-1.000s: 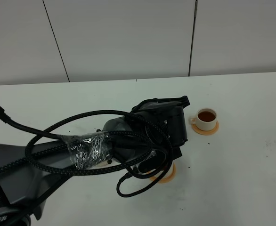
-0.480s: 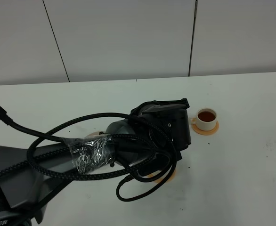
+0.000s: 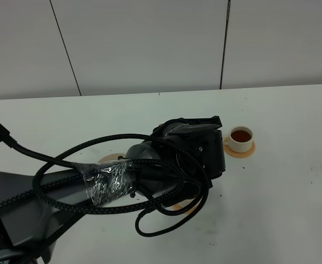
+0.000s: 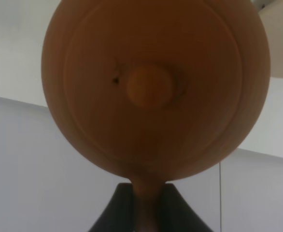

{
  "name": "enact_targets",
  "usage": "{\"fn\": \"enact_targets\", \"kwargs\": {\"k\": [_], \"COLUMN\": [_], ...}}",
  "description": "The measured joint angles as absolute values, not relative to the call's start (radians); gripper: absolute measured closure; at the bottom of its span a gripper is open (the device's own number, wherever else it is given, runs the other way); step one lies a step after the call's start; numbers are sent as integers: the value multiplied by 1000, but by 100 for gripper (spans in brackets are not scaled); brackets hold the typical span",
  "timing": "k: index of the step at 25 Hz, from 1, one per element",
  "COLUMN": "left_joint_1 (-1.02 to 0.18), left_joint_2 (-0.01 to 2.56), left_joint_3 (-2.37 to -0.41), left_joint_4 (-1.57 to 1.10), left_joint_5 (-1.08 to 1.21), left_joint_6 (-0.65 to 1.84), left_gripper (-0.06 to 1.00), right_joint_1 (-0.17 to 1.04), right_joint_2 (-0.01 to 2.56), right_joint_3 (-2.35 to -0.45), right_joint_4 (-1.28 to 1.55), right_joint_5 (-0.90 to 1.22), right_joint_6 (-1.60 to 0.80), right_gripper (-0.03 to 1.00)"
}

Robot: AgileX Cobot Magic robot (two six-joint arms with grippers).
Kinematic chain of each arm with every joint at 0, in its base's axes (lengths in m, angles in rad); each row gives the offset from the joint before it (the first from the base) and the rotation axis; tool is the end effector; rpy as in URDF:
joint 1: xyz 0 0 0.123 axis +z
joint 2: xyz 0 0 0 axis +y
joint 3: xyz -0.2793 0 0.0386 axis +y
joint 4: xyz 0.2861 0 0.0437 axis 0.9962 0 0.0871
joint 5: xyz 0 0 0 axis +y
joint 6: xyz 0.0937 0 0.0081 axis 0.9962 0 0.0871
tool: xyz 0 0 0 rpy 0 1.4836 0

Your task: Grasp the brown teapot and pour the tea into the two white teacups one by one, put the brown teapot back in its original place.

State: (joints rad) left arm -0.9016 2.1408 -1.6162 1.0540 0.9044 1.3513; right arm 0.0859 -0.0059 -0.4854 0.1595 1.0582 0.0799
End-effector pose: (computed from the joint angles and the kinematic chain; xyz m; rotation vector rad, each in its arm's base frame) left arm 0.3543 -0.3443 0.1741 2.7903 0.4114 1.3801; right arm 0.0337 0.0160 0.2908 -0.0125 2.0528 0.2943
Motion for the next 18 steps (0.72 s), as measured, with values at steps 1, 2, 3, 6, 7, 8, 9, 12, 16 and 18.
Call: {"fn": "enact_targets", "kwargs": {"k": [1,2,3,6,7,8,9,12,16,18], "left_joint_1": [-902,-902,-903,-909,-910,-910,-910,-910,-910,-910], "left_joint_2": [2141,2141,2141,2141,2141,2141,2141,2141,2141,2141], "left_joint_3": [-1616,-1616,-1616,-1616,-1616,-1616,-1616,-1616,-1616,-1616], "left_joint_4": [1057,1061,1065,1084,1089,1089,1089,1089,1089,1089], "left_joint_5": [904,905,908,919,919,918,919,919,919,919], "left_joint_6": [1351,1351,1351,1351,1351,1351,1351,1351,1354,1354], "left_gripper": [77,77,77,77,77,77,77,77,77,77], "right_joint_1": [86,86,86,86,86,86,86,86,86,86], "right_joint_2": [-6,-6,-6,-6,-6,-6,-6,-6,-6,-6], "right_joint_3": [-485,-485,-485,-485,-485,-485,-485,-485,-485,-485], "right_joint_4": [160,160,160,160,160,160,160,160,160,160], "right_joint_5": [1058,1058,1058,1058,1058,1058,1058,1058,1058,1058], "right_joint_6": [80,80,80,80,80,80,80,80,80,80], "right_gripper": [73,73,73,73,73,73,73,73,73,73]}}
